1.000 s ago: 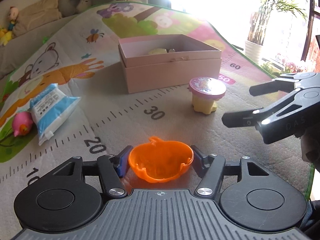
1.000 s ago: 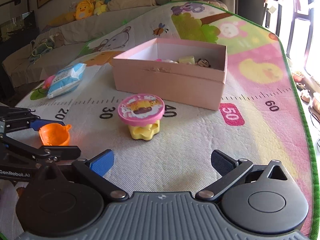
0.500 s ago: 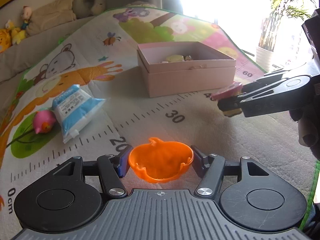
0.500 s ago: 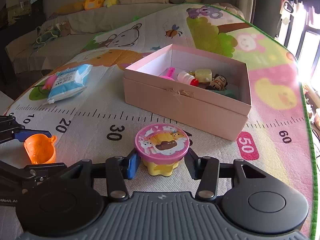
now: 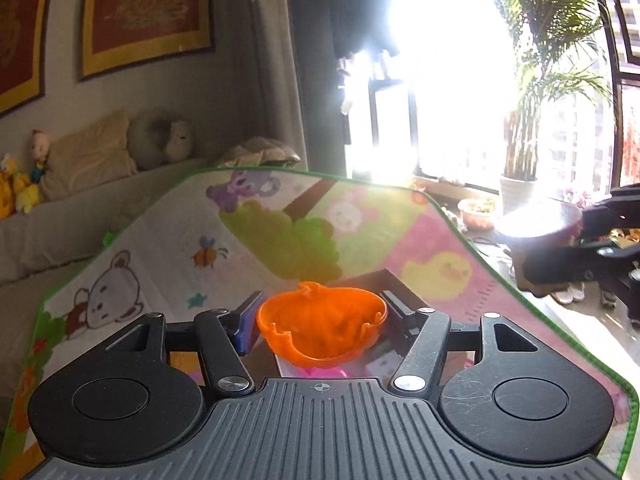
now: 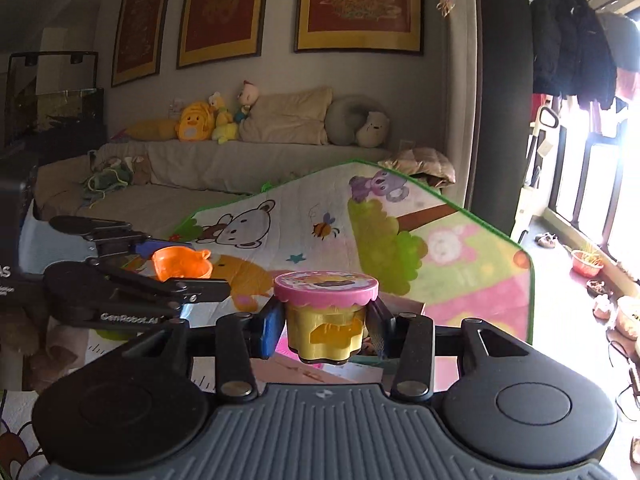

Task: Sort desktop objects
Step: 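Drop orange cup into pink box with left tool while right carries cup toy there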

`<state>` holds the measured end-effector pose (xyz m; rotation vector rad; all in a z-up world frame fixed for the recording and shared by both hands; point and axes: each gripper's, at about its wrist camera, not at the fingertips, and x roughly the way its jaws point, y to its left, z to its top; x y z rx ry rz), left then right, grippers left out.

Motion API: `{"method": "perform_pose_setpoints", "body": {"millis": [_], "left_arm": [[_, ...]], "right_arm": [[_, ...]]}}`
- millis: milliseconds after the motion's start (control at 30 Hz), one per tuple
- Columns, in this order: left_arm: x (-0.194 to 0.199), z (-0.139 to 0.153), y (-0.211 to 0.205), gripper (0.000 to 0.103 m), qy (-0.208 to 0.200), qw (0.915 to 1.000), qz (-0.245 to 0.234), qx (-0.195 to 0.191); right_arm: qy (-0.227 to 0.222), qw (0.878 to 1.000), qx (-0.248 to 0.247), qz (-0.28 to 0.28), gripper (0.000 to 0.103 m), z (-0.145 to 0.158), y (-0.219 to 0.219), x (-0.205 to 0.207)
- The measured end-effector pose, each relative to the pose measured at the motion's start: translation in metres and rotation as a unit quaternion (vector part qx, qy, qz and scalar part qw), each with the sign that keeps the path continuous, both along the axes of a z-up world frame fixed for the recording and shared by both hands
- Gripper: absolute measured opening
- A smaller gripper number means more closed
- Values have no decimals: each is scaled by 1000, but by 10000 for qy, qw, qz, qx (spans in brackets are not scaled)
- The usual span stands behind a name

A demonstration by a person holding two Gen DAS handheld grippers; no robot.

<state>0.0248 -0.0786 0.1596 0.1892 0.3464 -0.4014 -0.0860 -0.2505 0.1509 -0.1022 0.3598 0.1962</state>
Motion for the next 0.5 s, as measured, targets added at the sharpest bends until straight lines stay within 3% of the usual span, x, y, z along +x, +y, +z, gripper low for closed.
{"method": "perform_pose_setpoints", "body": {"millis": [67, 133, 267, 500], "left_arm": [[34, -1, -13, 68, 22, 9999, -24, -149], [58, -6, -19, 96, 62, 9994, 206, -281], [59, -27, 7, 97, 342, 9972, 338, -571], [-4, -87, 66, 102, 684, 9961, 552, -7]], "right_arm": [[21, 9999, -16, -101, 43, 0, -5, 4], [44, 9997, -15, -260, 43, -2, -10, 12], [249, 9981, 146, -545, 43, -7, -25, 41], [805, 9957, 391, -251, 43, -17, -6, 142]]}}
